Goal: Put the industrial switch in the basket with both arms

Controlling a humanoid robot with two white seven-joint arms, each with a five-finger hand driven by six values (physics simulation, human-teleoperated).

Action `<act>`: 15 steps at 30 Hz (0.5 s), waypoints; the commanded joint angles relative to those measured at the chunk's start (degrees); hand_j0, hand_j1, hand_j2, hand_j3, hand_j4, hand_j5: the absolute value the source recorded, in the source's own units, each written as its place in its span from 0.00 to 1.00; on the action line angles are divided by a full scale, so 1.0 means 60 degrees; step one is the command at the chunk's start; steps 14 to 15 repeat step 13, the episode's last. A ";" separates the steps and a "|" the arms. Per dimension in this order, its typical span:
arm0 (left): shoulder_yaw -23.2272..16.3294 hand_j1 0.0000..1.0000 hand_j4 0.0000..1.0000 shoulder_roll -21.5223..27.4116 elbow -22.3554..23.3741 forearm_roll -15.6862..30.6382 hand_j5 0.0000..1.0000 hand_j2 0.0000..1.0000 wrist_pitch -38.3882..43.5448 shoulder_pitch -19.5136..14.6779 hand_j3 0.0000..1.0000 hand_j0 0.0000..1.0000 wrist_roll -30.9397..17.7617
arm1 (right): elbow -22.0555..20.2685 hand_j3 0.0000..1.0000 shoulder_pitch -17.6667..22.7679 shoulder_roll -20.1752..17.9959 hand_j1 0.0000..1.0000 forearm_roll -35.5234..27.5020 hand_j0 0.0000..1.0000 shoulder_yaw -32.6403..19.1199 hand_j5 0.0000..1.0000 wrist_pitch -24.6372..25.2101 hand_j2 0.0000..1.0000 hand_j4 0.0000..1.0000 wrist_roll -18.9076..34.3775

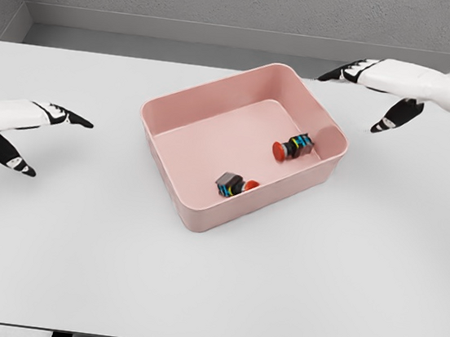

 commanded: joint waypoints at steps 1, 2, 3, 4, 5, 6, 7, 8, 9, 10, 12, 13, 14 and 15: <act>-0.0070 1.00 1.00 -0.0007 -0.0025 0.0065 1.00 1.00 0.0015 0.0000 1.00 1.00 0.0003 | 0.0670 1.00 0.0000 -0.0173 1.00 -0.0071 1.00 -0.0175 1.00 -0.0301 1.00 1.00 0.0004; -0.0084 1.00 1.00 -0.0007 -0.0025 0.0065 1.00 1.00 0.0015 0.0000 1.00 1.00 0.0003 | 0.0875 1.00 0.0014 -0.0246 1.00 -0.0071 1.00 -0.0248 1.00 -0.0301 1.00 1.00 0.0004; -0.0084 1.00 1.00 -0.0007 -0.0025 0.0065 1.00 1.00 0.0015 0.0000 1.00 1.00 0.0003 | 0.0920 1.00 0.0146 -0.0364 1.00 -0.0071 1.00 -0.0497 1.00 -0.0301 1.00 1.00 0.0004; -0.0084 1.00 1.00 -0.0007 -0.0025 0.0065 1.00 1.00 0.0015 0.0000 1.00 1.00 0.0003 | 0.0920 1.00 0.0278 -0.0378 1.00 -0.0071 1.00 -0.0571 1.00 -0.0301 1.00 1.00 0.0004; -0.0084 1.00 1.00 -0.0007 -0.0025 0.0065 1.00 1.00 0.0015 0.0000 1.00 1.00 0.0003 | 0.0920 1.00 0.0395 -0.0495 1.00 -0.0071 1.00 -0.0571 1.00 -0.0301 1.00 1.00 0.0004; -0.0084 1.00 1.00 -0.0007 -0.0025 0.0065 1.00 1.00 0.0015 0.0000 1.00 1.00 0.0003 | 0.0934 1.00 0.0571 -0.0539 1.00 -0.0071 1.00 -0.0571 1.00 -0.0301 1.00 1.00 0.0004; -0.0099 1.00 1.00 -0.0007 -0.0025 0.0065 1.00 1.00 0.0015 0.0000 1.00 1.00 0.0003 | 0.0949 1.00 0.0673 -0.0598 1.00 -0.0071 1.00 -0.0571 1.00 -0.0301 1.00 1.00 0.0004; -0.0114 1.00 1.00 -0.0007 -0.0025 0.0065 1.00 1.00 0.0015 0.0000 1.00 1.00 0.0003 | 0.1051 1.00 0.0703 -0.0700 1.00 -0.0071 1.00 -0.0571 1.00 -0.0301 1.00 1.00 0.0004; -0.0128 1.00 1.00 -0.0007 -0.0025 0.0065 1.00 1.00 0.0015 0.0000 1.00 1.00 0.0003 | 0.1096 1.00 0.0718 -0.0715 1.00 -0.0085 1.00 -0.0571 1.00 -0.0301 1.00 1.00 0.0004; -0.0128 1.00 1.00 -0.0007 -0.0040 0.0065 1.00 1.00 0.0015 0.0000 1.00 1.00 0.0003 | 0.1110 1.00 0.0761 -0.0715 1.00 -0.0085 1.00 -0.0571 1.00 -0.0301 1.00 1.00 0.0004; -0.0129 1.00 1.00 -0.0007 -0.0025 0.0065 1.00 1.00 0.0015 0.0000 1.00 1.00 0.0003 | 0.1110 1.00 0.0762 -0.0701 1.00 -0.0071 1.00 -0.0571 1.00 -0.0301 1.00 1.00 0.0004; -0.0128 1.00 1.00 -0.0007 -0.0025 0.0065 1.00 1.00 0.0015 0.0000 1.00 1.00 0.0003 | 0.1110 1.00 0.0762 -0.0715 1.00 -0.0071 1.00 -0.0585 1.00 -0.0301 1.00 1.00 0.0004; -0.0128 1.00 1.00 -0.0007 -0.0025 0.0065 1.00 1.00 0.0015 0.0000 1.00 1.00 0.0003 | 0.1110 1.00 0.0762 -0.0715 1.00 -0.0071 1.00 -0.0585 1.00 -0.0301 1.00 1.00 0.0004; -0.0128 1.00 1.00 -0.0007 -0.0025 0.0065 1.00 1.00 0.0015 0.0000 1.00 1.00 0.0003 | 0.1110 1.00 0.0762 -0.0715 1.00 -0.0071 1.00 -0.0585 1.00 -0.0301 1.00 1.00 0.0004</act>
